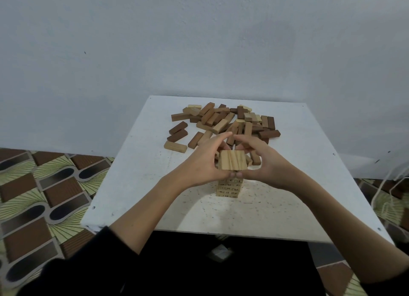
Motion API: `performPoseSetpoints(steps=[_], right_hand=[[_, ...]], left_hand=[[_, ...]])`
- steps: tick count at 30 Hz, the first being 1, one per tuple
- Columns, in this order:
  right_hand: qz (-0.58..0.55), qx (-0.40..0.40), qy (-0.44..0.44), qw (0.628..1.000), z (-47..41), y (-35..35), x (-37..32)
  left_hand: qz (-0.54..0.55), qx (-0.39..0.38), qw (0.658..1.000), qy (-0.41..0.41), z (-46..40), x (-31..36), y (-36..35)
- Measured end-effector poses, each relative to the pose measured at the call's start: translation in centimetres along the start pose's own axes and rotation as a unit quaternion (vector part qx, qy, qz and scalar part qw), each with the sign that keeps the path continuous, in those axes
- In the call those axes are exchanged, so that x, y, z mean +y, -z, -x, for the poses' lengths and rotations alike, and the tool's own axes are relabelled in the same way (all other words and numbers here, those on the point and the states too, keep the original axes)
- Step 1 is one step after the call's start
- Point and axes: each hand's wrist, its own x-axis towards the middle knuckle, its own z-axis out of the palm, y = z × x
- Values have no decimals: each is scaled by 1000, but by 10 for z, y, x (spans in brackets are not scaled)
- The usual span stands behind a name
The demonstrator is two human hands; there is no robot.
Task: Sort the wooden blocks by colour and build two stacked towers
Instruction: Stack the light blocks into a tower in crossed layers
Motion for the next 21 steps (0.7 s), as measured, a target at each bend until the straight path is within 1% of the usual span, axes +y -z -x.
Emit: performPoseSetpoints(steps=[7, 11, 13, 14, 16, 18, 19, 21], right_hand=[[-1, -14, -10, 1000, -1, 2, -2], [5, -16, -19, 1000, 0, 1, -2], [-3, -19, -37, 999, 3, 2, -2], [-13, -18, -45, 999, 5, 3, -2], [-46, -13, -66, 997, 7, 5, -3], [-95, 3, -87, 992, 9, 1, -4], [-127, 21, -97, 987, 10, -3, -4], [-233, 61, -120, 963, 10, -17, -4]], left_hand=[[26, 6, 1000, 12, 0, -2, -2], [35, -8, 999, 2, 2, -7, -3], [77, -11, 997, 20, 4, -9, -3], [117, -9, 993, 32, 6, -10, -2], [219, -1, 974, 64, 10, -8, -3], [299, 31, 948, 106, 12, -6, -10], [310, 48, 941, 123, 12, -6, -15], [311, 42, 939, 138, 15, -8, -24]])
